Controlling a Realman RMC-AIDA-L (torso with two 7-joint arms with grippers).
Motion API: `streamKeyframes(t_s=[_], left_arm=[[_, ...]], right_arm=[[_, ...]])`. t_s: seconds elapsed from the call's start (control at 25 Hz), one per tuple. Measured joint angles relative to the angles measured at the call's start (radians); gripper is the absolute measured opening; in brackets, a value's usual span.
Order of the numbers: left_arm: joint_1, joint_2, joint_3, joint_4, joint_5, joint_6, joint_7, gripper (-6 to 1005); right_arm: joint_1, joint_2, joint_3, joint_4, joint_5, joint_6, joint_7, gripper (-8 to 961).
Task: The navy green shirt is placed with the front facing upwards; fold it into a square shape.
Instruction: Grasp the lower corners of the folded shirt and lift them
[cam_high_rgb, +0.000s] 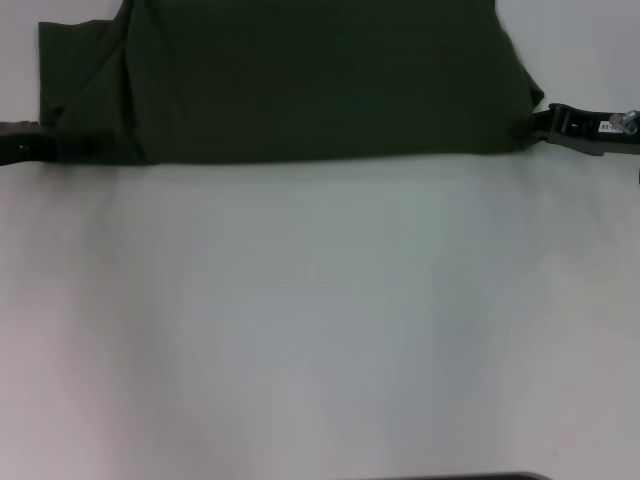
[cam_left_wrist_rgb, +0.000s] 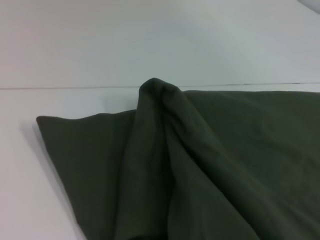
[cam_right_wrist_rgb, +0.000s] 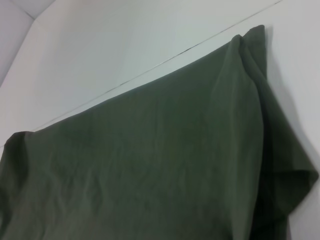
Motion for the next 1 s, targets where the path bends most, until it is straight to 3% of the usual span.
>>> streamKeyframes(t_s=[0.68, 0.8, 1.0], left_arm=[[-0.011, 0.001, 0.015, -0.004, 0.019, -0.008, 0.000, 744], [-0.012, 0.000, 0.015, -0.004, 0.024, -0.010, -0.005, 531], [-0.012, 0.001, 0.004, -0.005, 0.024, -0.015, -0.007, 329]], right_arm=[[-0.001, 0.000, 0.000, 0.001, 0.000, 0.001, 0.000, 27], [0.000, 0.000, 0.000, 0.001, 0.000, 0.000, 0.001, 28], [-0.001, 0.000, 0.000, 0.000, 0.000, 0.000, 0.001, 29]])
